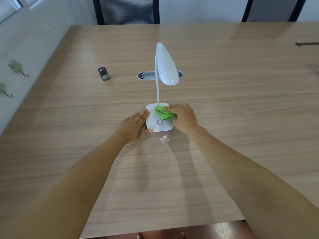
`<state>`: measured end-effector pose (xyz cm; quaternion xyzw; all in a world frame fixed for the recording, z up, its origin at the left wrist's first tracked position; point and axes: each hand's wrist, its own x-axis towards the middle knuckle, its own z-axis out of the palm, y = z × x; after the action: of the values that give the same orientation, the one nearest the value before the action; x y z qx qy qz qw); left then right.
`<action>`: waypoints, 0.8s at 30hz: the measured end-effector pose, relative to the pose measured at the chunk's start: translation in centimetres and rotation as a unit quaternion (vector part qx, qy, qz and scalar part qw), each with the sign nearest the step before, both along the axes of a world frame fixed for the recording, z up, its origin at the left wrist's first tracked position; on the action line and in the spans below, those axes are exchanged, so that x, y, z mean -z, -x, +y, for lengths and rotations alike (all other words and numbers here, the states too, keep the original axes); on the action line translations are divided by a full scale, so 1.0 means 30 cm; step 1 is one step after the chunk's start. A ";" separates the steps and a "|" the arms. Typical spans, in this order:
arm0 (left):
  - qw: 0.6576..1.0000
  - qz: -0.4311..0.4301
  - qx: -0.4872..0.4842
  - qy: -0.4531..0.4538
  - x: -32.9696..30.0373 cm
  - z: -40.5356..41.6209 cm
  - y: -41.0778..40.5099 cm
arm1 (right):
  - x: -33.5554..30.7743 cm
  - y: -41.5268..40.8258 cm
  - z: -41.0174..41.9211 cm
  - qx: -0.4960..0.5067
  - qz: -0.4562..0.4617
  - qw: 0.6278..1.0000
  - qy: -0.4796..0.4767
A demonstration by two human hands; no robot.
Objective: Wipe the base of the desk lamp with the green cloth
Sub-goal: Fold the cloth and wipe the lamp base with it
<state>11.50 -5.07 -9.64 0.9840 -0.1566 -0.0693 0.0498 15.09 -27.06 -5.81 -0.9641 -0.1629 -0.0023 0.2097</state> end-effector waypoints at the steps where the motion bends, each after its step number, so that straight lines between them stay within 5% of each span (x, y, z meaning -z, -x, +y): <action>1: 1.000 0.004 -0.002 0.000 -0.002 -0.001 0.000 | 0.011 0.021 -0.003 -0.014 0.005 1.000 0.007; 8: 1.000 0.004 0.000 -0.002 -0.003 0.000 -0.002 | 0.024 0.206 -0.123 -0.113 -0.062 0.991 0.034; 12: 1.000 -0.001 -0.002 -0.010 -0.005 -0.007 -0.001 | -0.039 0.097 -0.111 0.003 -0.100 0.995 -0.024; 15: 1.000 0.002 -0.004 -0.023 -0.020 -0.012 -0.003 | -0.064 -0.011 -0.033 0.070 -0.066 0.995 -0.006; 20: 0.999 0.008 -0.008 -0.031 -0.012 -0.008 -0.012 | -0.020 -0.040 0.034 0.029 0.062 0.996 0.057; 24: 1.000 0.012 -0.008 -0.025 -0.007 -0.005 -0.014 | -0.003 0.063 -0.038 -0.014 0.037 0.994 0.099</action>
<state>11.93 -5.22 -9.41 0.9852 -0.1466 -0.0850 0.0275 13.20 -28.21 -5.71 -0.9770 -0.1682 0.0526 0.1196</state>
